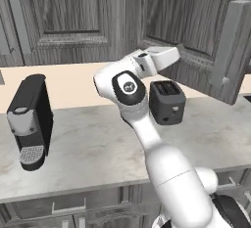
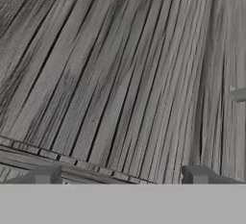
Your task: Open the cabinet and move the ladle to the pot. Then close the cabinet.
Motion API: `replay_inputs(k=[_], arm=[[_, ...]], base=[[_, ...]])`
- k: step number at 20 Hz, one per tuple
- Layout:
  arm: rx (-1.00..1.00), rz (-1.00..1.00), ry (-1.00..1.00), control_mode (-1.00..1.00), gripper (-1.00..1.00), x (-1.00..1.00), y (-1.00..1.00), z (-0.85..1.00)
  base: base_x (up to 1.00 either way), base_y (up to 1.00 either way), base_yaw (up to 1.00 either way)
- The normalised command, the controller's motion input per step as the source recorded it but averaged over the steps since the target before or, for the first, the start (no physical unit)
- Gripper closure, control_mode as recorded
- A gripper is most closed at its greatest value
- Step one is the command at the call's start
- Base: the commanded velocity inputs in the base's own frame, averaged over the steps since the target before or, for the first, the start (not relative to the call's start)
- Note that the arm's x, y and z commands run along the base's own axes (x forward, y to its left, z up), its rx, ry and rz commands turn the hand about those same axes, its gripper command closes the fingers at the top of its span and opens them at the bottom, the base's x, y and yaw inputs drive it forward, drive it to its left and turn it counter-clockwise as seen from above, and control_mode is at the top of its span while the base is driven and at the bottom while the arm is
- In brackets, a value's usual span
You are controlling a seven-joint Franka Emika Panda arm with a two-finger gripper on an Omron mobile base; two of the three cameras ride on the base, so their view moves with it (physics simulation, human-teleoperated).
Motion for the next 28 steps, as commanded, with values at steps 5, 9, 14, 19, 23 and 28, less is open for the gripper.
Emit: replay_inputs(k=[5, 9, 14, 19, 23, 28], arm=[[0.03, 0.02, 0.0, -1.0, -1.0, 0.37, -1.0, 0.13], [0.1, 0.13, 0.0, -1.0, -1.0, 0.59, -0.97, 0.09], [0.16, 0.23, 0.0, -1.0, -1.0, 0.59, -0.93, 0.13], [0.24, 0.34, 0.05, -1.0, -1.0, 0.72, -0.85, 0.11], [0.24, 0.38, 0.08, -1.0, -1.0, 0.84, -0.81, 0.06], [0.24, 0.39, 0.09, -1.0, -1.0, 0.83, -0.79, 0.03]], base=[[0.0, 0.0, 0.0], [0.0, 0.0, 0.0], [0.0, 0.0, 0.0], [0.0, 0.0, 0.0], [0.0, 0.0, 0.0], [0.0, 0.0, 0.0]])
